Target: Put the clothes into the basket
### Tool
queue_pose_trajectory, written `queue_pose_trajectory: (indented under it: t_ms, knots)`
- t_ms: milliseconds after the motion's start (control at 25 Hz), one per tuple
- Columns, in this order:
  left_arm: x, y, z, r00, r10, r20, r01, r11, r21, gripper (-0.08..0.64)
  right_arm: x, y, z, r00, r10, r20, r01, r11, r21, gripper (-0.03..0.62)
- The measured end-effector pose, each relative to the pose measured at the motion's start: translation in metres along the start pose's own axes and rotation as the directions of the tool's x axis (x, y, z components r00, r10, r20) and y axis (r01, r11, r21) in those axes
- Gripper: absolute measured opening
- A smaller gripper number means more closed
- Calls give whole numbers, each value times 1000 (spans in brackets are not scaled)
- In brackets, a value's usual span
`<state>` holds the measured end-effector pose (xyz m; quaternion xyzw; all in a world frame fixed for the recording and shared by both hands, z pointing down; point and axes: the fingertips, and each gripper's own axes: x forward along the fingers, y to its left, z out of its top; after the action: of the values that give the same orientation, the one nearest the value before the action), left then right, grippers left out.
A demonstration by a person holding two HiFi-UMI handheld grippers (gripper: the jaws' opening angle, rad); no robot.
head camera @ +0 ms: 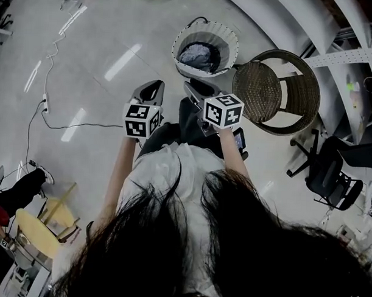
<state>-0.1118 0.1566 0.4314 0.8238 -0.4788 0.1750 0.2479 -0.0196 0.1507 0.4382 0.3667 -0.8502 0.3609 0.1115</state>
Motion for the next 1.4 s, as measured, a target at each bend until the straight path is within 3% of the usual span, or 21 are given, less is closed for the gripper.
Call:
queue_pose_trajectory:
  t_ms: [400, 840, 1400]
  knots:
    - [-37, -21, -18, 999, -28, 26, 28, 1000, 7, 29, -29, 33, -28, 1000, -13, 19, 13, 999, -32, 60]
    - [-49, -47, -26, 997, -73, 32, 71, 996, 62, 29, -45, 56, -48, 1000, 3, 14, -1, 994, -111, 54]
    - [-52, -55, -24, 996, -72, 44, 69, 995, 69, 29, -50, 58, -53, 1000, 4, -10, -6, 991, -137, 54]
